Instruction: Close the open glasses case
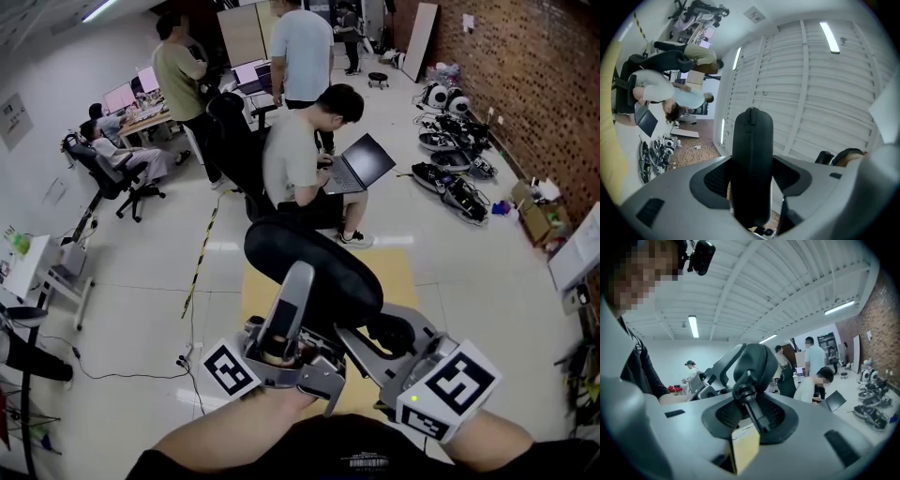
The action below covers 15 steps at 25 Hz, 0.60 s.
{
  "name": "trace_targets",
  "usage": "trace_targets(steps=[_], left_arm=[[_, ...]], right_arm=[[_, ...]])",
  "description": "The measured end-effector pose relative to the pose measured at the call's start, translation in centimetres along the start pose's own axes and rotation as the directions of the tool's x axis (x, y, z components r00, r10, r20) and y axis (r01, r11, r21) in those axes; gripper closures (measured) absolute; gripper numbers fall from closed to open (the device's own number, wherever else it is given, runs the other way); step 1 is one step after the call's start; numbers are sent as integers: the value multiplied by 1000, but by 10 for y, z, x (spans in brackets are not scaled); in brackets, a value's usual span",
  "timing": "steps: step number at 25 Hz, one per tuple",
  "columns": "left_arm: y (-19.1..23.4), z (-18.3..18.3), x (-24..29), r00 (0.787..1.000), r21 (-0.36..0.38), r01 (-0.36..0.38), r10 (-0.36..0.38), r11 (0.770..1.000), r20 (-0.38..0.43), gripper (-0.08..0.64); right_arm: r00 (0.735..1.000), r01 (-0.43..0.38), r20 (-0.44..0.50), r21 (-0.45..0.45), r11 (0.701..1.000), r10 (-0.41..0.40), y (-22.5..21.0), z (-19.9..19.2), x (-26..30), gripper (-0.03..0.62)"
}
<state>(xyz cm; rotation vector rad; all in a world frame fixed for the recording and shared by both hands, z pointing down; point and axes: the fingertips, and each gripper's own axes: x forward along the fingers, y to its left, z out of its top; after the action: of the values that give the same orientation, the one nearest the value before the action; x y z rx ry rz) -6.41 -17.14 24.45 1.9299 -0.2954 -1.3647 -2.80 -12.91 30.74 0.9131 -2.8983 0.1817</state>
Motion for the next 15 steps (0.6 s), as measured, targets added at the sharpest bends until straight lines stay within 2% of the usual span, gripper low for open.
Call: trace_targets(steps=[1,9,15], left_arm=[[1,0,0,1000,4,-4,4,1000,-5,299],[14,0,-7,995,77,-56,62,995,-74,300],[14,-4,-10,994,99,-41,51,994,-101,301]], right_arm=[[1000,7,-7,-18,1000,-7,-1,-1,-1,532],[999,30,-41,-58,998,-33,-13,-6,-5,595],[999,-6,-50,-60,998,3,-11,-9,-10,603]])
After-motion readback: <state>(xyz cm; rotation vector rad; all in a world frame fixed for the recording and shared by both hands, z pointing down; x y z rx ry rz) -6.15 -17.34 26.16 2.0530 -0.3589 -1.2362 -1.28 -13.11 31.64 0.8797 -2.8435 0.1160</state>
